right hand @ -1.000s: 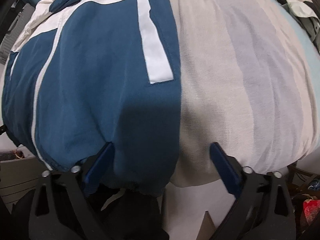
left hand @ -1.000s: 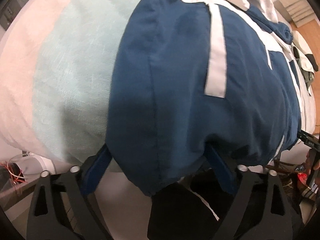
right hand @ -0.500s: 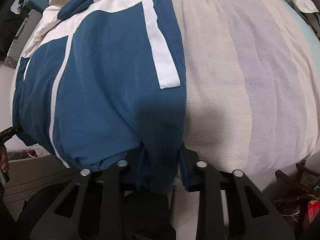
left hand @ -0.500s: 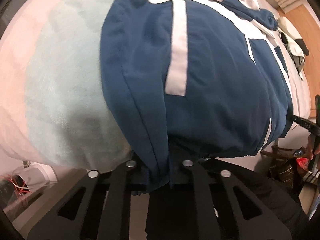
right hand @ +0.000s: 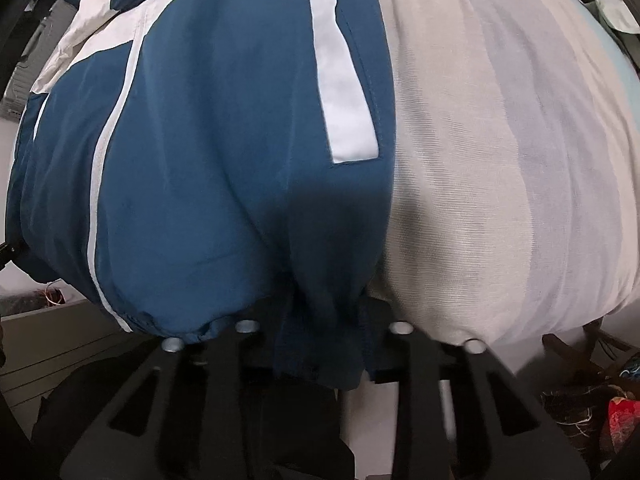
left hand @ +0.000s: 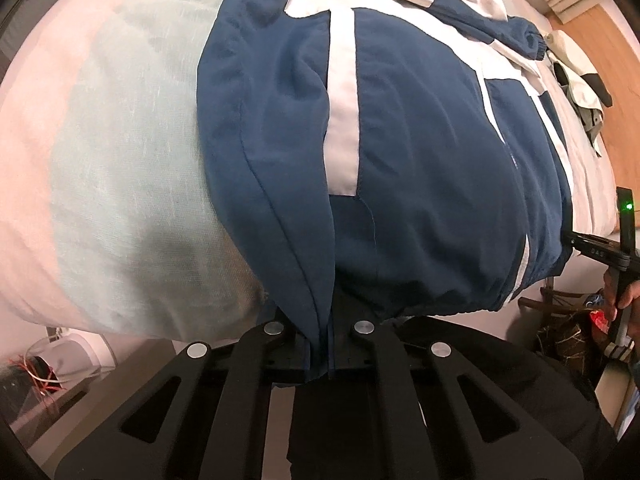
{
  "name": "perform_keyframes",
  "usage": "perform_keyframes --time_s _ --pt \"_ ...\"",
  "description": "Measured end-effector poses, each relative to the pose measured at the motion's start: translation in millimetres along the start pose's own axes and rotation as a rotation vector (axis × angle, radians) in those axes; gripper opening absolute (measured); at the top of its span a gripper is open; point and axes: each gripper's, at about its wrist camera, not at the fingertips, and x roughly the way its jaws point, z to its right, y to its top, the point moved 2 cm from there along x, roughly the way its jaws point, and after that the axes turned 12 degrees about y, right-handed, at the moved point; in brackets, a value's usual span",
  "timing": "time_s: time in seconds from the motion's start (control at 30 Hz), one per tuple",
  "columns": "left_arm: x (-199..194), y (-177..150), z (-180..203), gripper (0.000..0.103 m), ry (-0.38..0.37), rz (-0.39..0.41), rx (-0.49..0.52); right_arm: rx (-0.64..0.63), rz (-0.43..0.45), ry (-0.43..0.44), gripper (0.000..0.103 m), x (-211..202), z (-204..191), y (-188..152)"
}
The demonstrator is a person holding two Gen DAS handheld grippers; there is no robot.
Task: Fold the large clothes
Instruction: 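Lift the hem with both tools and carry it toward the folded hood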
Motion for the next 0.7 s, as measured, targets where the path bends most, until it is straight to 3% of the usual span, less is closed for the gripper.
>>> perform_keyframes --time_s 0.13,0.37,0.43,0.7 --pt "-10 4 4 0.004 -0.002 0.012 0.015 0.051 -0.004 0.023 0.004 -8 3 5" --pt "-35 9 2 0.003 -0.012 0.016 0.015 0.104 -0.018 0.06 0.003 -29 7 12" --pt "-43 11 -1 0.003 -0.018 0.015 0.015 0.115 -0.021 0.055 0.003 -50 24 20" --pt "-62 29 13 0.002 -0.01 0.013 0.049 0.124 0.008 0.014 0.003 -87 16 30"
